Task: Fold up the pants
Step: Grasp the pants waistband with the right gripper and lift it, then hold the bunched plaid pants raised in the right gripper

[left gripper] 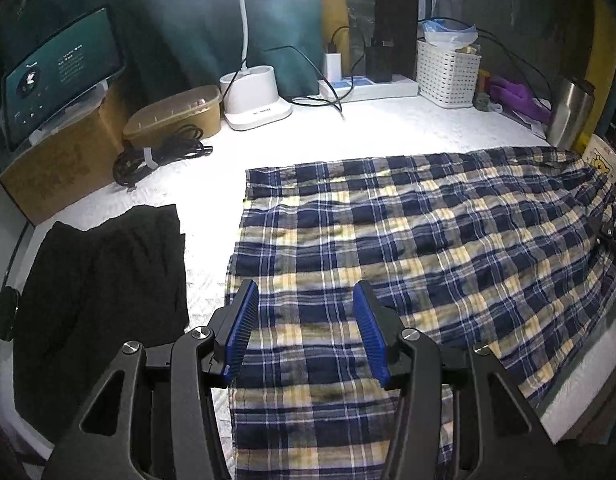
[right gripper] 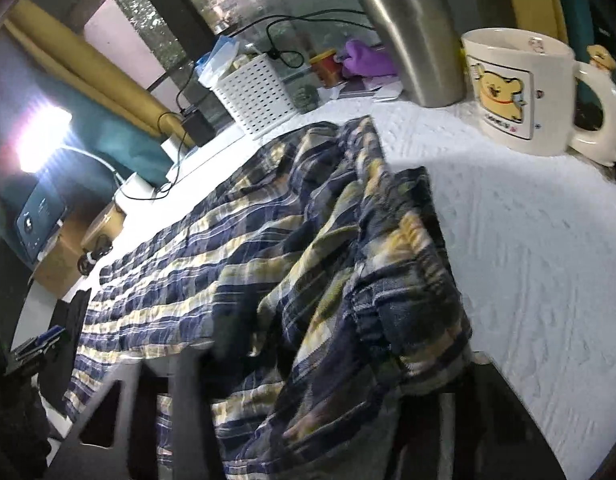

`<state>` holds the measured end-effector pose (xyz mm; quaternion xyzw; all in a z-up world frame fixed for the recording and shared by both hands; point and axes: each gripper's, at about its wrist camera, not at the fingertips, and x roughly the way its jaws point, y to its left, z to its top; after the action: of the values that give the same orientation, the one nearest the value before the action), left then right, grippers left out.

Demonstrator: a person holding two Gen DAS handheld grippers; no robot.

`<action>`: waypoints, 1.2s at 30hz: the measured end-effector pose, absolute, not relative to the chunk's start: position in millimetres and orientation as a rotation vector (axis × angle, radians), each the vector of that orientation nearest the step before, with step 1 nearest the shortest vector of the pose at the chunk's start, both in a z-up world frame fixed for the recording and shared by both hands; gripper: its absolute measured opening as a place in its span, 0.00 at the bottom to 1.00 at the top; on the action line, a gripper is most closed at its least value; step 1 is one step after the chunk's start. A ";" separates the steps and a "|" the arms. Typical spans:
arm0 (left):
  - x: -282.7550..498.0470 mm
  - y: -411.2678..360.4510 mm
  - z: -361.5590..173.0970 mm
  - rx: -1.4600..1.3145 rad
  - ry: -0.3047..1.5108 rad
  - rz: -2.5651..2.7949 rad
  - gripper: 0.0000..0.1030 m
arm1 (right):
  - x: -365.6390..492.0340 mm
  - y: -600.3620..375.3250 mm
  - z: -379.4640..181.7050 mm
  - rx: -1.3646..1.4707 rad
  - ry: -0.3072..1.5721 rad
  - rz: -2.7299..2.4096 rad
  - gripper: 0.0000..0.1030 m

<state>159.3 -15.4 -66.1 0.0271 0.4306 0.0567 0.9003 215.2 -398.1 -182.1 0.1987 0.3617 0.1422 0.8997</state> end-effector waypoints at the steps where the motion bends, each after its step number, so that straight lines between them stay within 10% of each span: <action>1: 160.4 -15.7 -66.0 0.057 0.890 0.116 0.48 | 215.2 -398.3 -182.0 0.414 0.744 0.294 0.30; 9: 166.1 -23.8 -62.6 0.088 0.885 0.095 0.48 | 220.1 -415.7 -176.1 0.436 0.695 0.308 0.09; 36: 147.2 16.0 -56.1 0.009 0.819 0.073 0.48 | 197.4 -398.1 -91.4 0.274 0.532 0.235 0.09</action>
<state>147.2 16.0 -56.1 0.0043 0.3983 0.0353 0.9166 197.4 -398.1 -91.4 0.1345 0.2615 0.1155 0.9488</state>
